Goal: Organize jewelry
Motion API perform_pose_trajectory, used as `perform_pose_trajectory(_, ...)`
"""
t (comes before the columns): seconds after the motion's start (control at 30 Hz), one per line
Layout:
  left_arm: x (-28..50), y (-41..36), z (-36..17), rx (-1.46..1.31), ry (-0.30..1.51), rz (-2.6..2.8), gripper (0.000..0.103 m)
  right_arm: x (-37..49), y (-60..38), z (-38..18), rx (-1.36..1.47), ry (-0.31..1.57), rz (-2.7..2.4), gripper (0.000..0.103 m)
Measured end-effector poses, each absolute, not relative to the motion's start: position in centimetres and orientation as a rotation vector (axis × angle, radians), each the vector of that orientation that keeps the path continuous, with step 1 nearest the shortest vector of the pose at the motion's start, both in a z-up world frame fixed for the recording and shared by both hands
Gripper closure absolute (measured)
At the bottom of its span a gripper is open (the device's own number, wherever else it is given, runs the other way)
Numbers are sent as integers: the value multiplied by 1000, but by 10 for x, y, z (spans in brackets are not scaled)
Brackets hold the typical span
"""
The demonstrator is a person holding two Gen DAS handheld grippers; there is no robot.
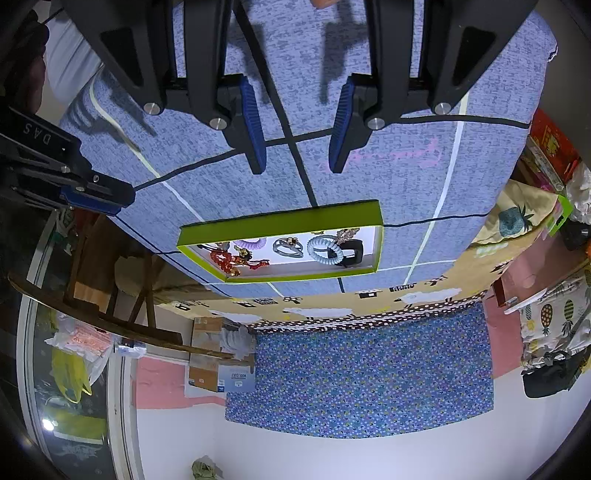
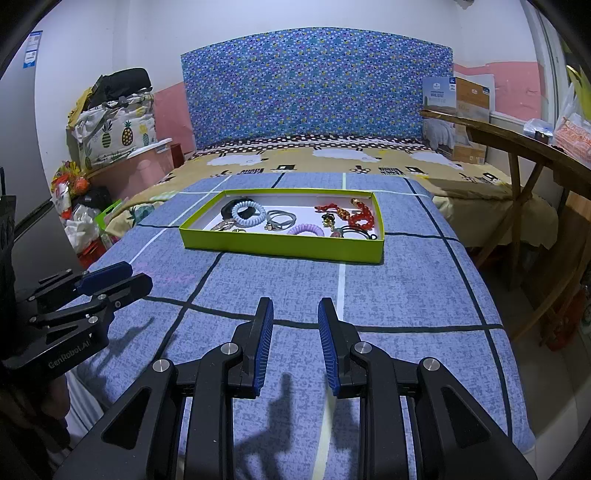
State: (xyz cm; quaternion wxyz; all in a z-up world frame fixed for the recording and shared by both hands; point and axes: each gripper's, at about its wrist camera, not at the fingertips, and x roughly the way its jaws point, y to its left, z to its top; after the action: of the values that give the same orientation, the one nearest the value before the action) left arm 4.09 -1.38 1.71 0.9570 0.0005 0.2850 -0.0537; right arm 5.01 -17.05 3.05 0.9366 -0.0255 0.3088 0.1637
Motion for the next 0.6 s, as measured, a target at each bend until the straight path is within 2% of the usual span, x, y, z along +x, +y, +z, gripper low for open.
perform_pose_trajectory(0.6, 41, -16, 12, 2, 584, -109, 66, 51, -170, 29, -51, 634, 335, 77)
